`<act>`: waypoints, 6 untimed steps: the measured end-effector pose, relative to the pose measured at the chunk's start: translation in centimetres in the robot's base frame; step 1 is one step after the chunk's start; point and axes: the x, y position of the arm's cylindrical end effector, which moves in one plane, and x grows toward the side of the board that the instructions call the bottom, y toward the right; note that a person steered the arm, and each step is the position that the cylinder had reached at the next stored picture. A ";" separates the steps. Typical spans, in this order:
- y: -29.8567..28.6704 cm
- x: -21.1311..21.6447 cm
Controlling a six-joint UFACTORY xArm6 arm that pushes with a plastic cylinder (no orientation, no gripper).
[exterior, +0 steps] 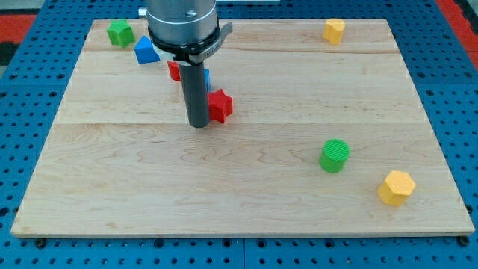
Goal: Point your arm at the yellow heart
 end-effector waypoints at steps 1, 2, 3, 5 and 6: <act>2.4 0.0; 3.6 -0.5; 14.4 0.5; 31.3 -10.6; 35.7 -18.4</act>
